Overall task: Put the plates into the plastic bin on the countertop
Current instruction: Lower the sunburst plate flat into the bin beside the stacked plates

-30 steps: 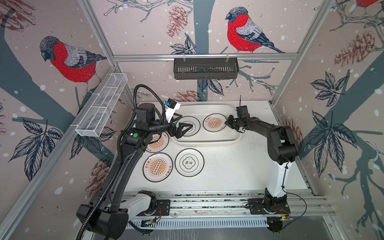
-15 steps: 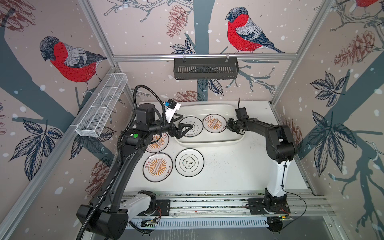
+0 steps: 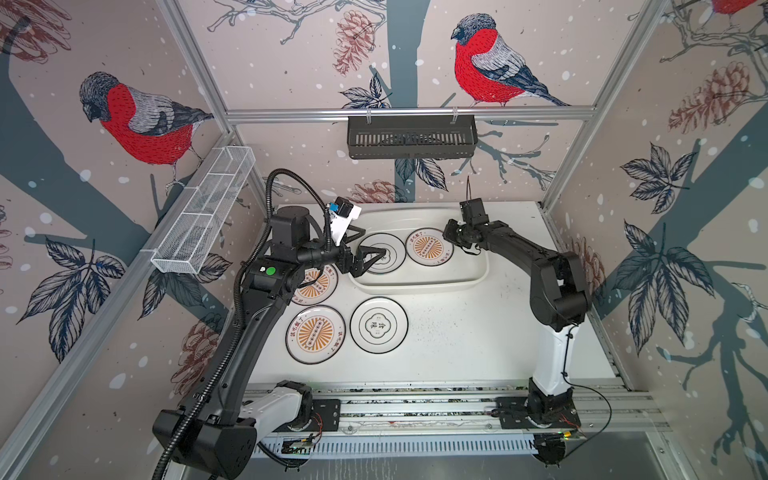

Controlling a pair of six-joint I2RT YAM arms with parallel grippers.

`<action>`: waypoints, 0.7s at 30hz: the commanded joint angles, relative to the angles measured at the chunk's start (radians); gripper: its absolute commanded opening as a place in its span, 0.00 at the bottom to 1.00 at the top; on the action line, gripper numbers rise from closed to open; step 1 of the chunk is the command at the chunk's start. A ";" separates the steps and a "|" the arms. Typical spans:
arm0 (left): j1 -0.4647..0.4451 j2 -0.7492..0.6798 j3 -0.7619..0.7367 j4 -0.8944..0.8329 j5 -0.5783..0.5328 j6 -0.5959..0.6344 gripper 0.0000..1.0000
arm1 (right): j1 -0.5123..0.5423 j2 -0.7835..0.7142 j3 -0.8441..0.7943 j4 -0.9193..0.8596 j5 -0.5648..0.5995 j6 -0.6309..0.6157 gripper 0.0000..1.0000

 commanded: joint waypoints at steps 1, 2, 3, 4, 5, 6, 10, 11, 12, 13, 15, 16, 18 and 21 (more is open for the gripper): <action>0.001 0.003 0.010 -0.001 -0.008 0.027 0.96 | 0.023 0.064 0.071 -0.064 0.009 -0.030 0.21; 0.000 0.003 0.010 -0.003 -0.011 0.029 0.96 | 0.028 0.086 0.090 -0.072 0.006 -0.031 0.21; 0.000 0.002 0.012 -0.006 -0.013 0.030 0.96 | 0.032 0.105 0.108 -0.075 0.004 -0.030 0.21; 0.000 0.002 0.012 -0.006 -0.017 0.030 0.96 | 0.035 0.115 0.116 -0.078 0.004 -0.030 0.21; 0.000 0.002 0.013 -0.008 -0.018 0.031 0.96 | 0.037 0.128 0.125 -0.081 0.005 -0.029 0.21; 0.001 0.002 0.012 -0.010 -0.020 0.031 0.96 | 0.036 0.138 0.131 -0.084 0.008 -0.028 0.21; 0.000 0.003 0.012 -0.010 -0.020 0.028 0.96 | 0.034 0.158 0.138 -0.106 0.036 -0.041 0.21; 0.000 0.003 0.013 -0.010 -0.018 0.028 0.96 | 0.030 0.163 0.142 -0.120 0.039 -0.045 0.22; 0.000 0.004 0.012 -0.009 -0.018 0.028 0.96 | 0.026 0.169 0.142 -0.129 0.043 -0.049 0.22; 0.000 0.006 0.012 -0.008 -0.018 0.028 0.96 | 0.022 0.171 0.142 -0.136 0.045 -0.054 0.22; 0.000 0.010 0.012 -0.007 -0.017 0.027 0.96 | 0.012 0.170 0.130 -0.142 0.049 -0.060 0.23; 0.000 0.012 0.013 -0.006 -0.017 0.027 0.96 | 0.008 0.168 0.124 -0.143 0.046 -0.063 0.23; 0.000 0.017 0.013 -0.003 -0.013 0.025 0.96 | 0.002 0.171 0.121 -0.152 0.045 -0.073 0.24; 0.000 0.022 0.012 0.000 -0.009 0.024 0.96 | -0.008 0.171 0.114 -0.165 0.051 -0.080 0.24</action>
